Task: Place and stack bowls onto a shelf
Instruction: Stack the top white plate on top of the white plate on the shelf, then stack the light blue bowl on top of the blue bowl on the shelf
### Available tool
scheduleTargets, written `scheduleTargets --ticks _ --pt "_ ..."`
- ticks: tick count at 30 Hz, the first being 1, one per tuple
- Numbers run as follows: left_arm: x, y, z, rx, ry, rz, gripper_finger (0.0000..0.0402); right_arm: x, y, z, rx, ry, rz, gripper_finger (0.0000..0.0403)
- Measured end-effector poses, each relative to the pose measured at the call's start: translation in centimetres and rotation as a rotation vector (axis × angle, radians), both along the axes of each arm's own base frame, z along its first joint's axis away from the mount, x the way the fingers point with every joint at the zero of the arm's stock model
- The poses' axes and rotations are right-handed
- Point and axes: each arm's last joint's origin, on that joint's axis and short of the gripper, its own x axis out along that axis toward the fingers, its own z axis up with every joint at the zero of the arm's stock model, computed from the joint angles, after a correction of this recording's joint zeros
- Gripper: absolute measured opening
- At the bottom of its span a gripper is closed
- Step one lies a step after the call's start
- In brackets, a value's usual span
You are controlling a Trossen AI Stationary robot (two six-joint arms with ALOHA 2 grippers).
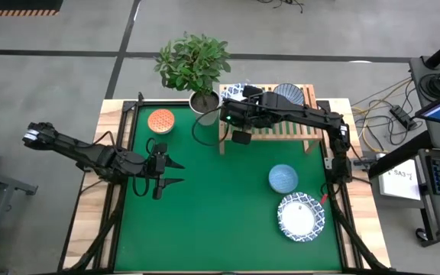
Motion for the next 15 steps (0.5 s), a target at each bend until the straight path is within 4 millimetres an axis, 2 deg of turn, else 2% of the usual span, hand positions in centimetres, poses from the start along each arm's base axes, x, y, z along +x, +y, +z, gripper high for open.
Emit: scheduleTargets --ticks 7,15 --pt "0.0 0.0 0.0 0.0 0.0 0.0 0.0173 0.1 1.0 0.6 0.041 -0.047 0.01 0.0143" --pt "0.0 0.0 0.0 0.0 0.0 0.0 0.0173 0.2 2.8 1.6 0.148 -0.131 0.058 0.0136"
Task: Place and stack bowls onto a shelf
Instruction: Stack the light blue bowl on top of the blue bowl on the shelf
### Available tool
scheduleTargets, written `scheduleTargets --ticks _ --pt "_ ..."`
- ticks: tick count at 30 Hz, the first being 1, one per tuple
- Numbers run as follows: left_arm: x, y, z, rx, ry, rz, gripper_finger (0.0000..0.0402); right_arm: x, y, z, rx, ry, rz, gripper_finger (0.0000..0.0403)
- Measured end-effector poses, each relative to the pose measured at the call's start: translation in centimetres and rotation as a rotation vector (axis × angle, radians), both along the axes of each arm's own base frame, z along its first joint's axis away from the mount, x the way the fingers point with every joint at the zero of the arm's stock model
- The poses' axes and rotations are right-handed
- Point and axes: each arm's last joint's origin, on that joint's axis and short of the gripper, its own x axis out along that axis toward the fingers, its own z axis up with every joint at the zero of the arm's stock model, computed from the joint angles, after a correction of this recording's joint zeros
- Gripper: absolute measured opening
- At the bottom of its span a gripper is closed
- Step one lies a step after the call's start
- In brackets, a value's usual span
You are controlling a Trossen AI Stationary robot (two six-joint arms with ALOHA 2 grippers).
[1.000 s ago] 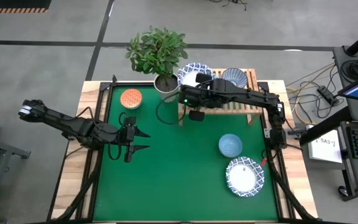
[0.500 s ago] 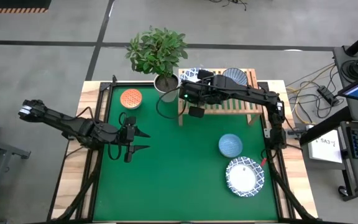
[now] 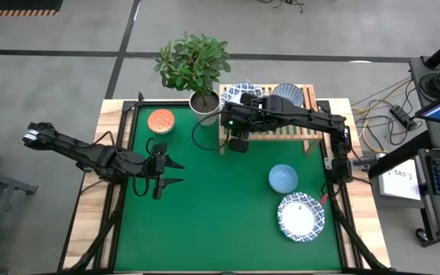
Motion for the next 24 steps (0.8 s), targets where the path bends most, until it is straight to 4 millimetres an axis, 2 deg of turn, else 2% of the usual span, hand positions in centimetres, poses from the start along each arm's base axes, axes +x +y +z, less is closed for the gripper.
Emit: scheduleTargets --ticks 6,13,19,24 --pt "0.0 0.0 0.0 0.0 0.0 0.0 0.0173 0.4 2.5 0.0 0.179 -0.055 0.066 0.0114" --pt "0.0 0.0 0.0 0.0 0.0 0.0 0.0173 0.5 6.6 -0.1 0.304 -0.075 0.1 0.0098" --pt "0.0 0.0 0.0 0.0 -0.001 0.0 0.0173 0.2 9.1 -0.3 0.383 -0.089 0.023 0.0126" --pt "0.0 0.0 0.0 0.0 -0.001 0.0 0.0173 -0.4 10.5 -1.7 0.428 -0.014 -0.105 0.0163"
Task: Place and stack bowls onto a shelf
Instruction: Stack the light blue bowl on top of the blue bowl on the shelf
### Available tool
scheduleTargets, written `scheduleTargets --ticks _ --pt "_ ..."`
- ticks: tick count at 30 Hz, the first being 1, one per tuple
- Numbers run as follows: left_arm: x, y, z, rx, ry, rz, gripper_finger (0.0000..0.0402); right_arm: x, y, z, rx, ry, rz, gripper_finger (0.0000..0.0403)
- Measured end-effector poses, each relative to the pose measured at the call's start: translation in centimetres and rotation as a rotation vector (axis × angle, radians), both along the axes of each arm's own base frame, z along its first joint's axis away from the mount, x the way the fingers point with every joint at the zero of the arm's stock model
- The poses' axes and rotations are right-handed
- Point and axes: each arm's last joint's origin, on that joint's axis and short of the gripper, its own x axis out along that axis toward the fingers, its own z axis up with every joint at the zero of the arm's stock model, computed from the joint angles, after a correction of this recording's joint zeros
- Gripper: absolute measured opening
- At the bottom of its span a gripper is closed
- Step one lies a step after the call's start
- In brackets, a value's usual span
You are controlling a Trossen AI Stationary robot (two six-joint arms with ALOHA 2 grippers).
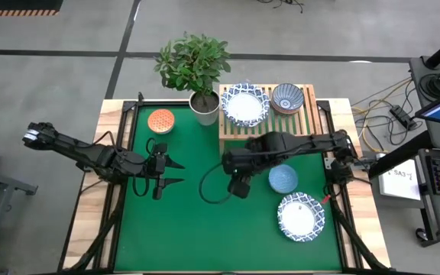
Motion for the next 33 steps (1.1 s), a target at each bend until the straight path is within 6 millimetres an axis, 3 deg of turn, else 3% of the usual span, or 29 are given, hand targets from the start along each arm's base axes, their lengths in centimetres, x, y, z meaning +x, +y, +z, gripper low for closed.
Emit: scheduleTargets --ticks 10,20,33 --pt "0.0 0.0 0.0 -0.005 0.0 0.002 0.0173 -1.3 0.8 -5.7 0.102 0.318 -0.351 0.0183" --pt "0.0 0.0 0.0 -0.005 0.0 0.002 0.0173 -3.2 0.6 -13.0 0.046 0.602 -0.45 0.0183" --pt "0.0 0.0 -0.1 -0.004 0.002 0.002 0.0173 -4.0 0.4 -18.6 0.038 0.598 -0.431 0.0183"
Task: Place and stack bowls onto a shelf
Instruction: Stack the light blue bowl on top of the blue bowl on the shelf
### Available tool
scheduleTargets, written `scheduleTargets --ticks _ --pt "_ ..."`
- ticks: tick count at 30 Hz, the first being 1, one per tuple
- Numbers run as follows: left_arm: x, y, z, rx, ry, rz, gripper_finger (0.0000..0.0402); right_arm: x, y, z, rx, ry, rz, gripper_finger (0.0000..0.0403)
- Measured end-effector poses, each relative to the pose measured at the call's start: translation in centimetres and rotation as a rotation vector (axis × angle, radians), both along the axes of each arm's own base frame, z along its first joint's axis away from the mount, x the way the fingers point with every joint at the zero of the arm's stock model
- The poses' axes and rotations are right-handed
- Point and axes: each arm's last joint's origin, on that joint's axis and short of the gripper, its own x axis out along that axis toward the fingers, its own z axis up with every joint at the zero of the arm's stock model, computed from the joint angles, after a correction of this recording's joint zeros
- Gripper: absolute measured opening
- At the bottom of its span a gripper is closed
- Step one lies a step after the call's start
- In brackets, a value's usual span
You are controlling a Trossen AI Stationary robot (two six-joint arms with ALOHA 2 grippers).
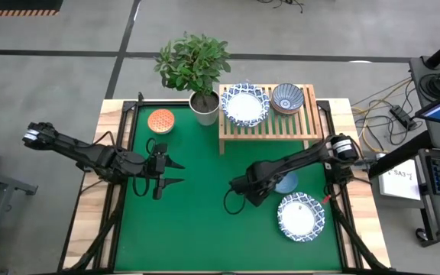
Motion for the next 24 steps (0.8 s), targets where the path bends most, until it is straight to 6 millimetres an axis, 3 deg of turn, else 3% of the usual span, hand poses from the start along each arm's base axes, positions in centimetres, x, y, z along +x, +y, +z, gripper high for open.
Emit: scheduleTargets --ticks 6,16,24 --pt "0.0 0.0 0.0 0.0 0.001 0.0 0.0173 -0.2 0.0 -1.4 0.005 -0.014 0.008 0.016" --pt "0.0 0.0 0.0 0.001 0.001 0.0 0.0173 -0.4 0.0 -1.6 0.021 -0.007 0.019 0.0021" --pt "0.0 0.0 0.0 0.001 0.001 0.0 0.0173 0.3 0.3 -0.6 0.098 -0.041 0.081 0.0015"
